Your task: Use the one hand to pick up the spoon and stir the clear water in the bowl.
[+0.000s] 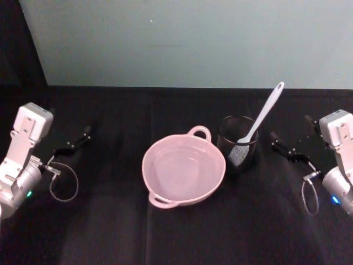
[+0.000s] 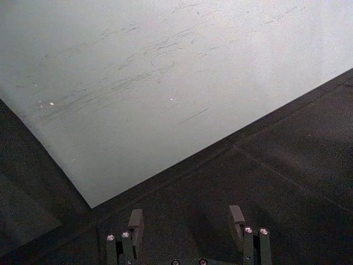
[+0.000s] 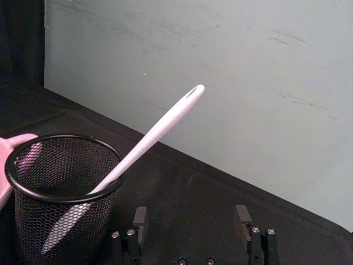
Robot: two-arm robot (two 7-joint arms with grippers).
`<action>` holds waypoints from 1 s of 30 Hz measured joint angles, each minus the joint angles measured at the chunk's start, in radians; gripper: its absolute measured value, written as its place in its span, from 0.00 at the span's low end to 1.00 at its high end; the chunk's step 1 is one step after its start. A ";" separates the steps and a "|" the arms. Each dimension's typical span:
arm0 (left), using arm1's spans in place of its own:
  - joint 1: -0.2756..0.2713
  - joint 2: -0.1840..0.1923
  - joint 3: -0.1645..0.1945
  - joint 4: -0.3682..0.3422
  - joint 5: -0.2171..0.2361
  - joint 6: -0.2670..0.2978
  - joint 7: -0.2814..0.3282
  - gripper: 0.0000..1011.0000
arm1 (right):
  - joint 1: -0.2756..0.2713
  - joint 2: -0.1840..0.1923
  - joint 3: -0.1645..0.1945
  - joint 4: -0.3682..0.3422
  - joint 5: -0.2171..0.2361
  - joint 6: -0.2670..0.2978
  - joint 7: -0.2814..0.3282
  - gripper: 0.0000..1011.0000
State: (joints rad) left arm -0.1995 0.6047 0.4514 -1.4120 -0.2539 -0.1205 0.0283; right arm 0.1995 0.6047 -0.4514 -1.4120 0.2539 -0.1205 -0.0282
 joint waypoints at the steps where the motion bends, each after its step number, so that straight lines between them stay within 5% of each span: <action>1: 0.000 0.000 0.000 0.000 0.000 0.000 0.000 1.00 | 0.000 0.000 0.000 0.000 0.000 0.000 0.000 0.99; 30: 0.000 0.000 0.000 0.000 0.000 0.000 0.000 1.00 | 0.000 0.000 0.000 0.000 0.000 0.000 0.000 0.99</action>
State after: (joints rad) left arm -0.1996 0.6047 0.4514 -1.4120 -0.2539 -0.1205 0.0283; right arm 0.1996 0.6047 -0.4514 -1.4120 0.2539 -0.1205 -0.0283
